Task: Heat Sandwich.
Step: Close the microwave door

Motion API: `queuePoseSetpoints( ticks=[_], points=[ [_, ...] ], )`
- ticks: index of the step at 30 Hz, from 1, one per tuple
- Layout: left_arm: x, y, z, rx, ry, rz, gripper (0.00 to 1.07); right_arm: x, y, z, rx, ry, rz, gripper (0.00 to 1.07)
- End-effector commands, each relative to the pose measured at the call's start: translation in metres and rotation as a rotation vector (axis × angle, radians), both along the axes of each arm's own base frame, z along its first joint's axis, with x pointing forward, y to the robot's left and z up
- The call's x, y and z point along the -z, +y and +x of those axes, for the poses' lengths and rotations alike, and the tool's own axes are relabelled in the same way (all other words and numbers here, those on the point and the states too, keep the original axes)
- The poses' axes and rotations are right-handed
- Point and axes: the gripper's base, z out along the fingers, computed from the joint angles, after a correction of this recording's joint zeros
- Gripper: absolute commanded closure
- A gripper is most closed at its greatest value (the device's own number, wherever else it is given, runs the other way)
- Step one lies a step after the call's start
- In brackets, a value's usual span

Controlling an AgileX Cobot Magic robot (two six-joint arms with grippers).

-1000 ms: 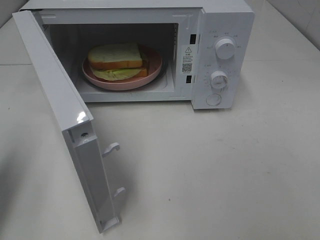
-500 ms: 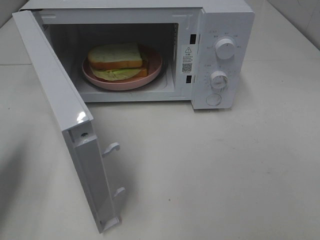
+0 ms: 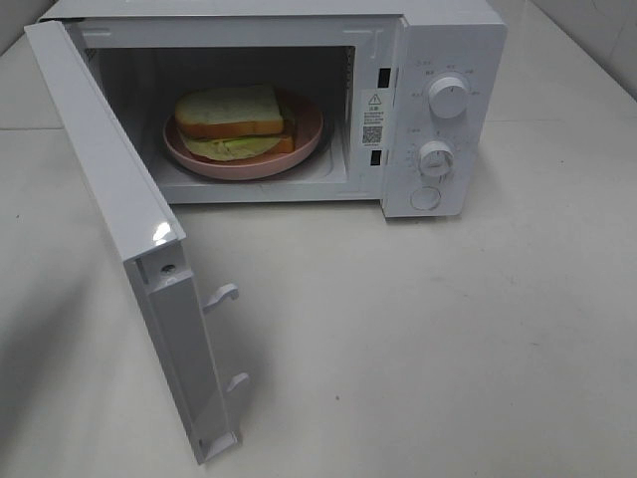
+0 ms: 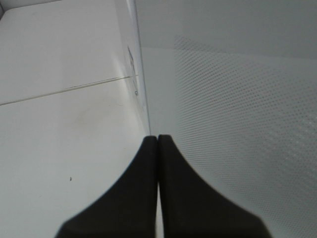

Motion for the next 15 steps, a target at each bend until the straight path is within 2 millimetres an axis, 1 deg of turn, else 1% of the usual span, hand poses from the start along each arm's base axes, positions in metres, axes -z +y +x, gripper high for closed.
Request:
queuePoseSetpoints(
  ticks=[1, 3, 7, 8, 9, 11, 12, 15],
  points=[
    [-0.001, -0.008, 0.006, 0.059, -0.017, -0.027, 1.07, 0.0, 0.0, -0.004, -0.002, -0.037, -0.001, 0.32],
    [0.0, -0.012, 0.007, 0.075, -0.013, -0.025, 1.07, 0.0, 0.0, -0.004, -0.002, -0.037, -0.001, 0.32],
    [0.0, -0.03, 0.014, 0.153, -0.009, -0.018, 1.07, 0.0, 0.0, -0.004, -0.002, -0.037, -0.001, 0.32],
    [0.0, -0.03, 0.014, 0.153, -0.009, -0.018, 1.07, 0.0, 0.0, -0.004, -0.002, -0.037, -0.001, 0.32],
    [0.001, -0.038, 0.017, 0.18, -0.008, -0.01, 1.07, 0.0, 0.0, -0.004, -0.002, -0.037, -0.001, 0.32],
    [0.003, -0.044, 0.019, 0.191, -0.001, -0.02, 1.07, 0.0, 0.0, -0.004, -0.002, -0.037, -0.001, 0.32],
    [0.003, -0.044, 0.019, 0.191, -0.001, -0.02, 1.07, 0.0, 0.0, -0.004, -0.002, -0.037, -0.001, 0.32],
    [0.01, -0.056, 0.022, 0.206, 0.025, -0.038, 1.07, 0.0, 0.0, -0.004, -0.002, -0.037, -0.001, 0.32]
  ],
)
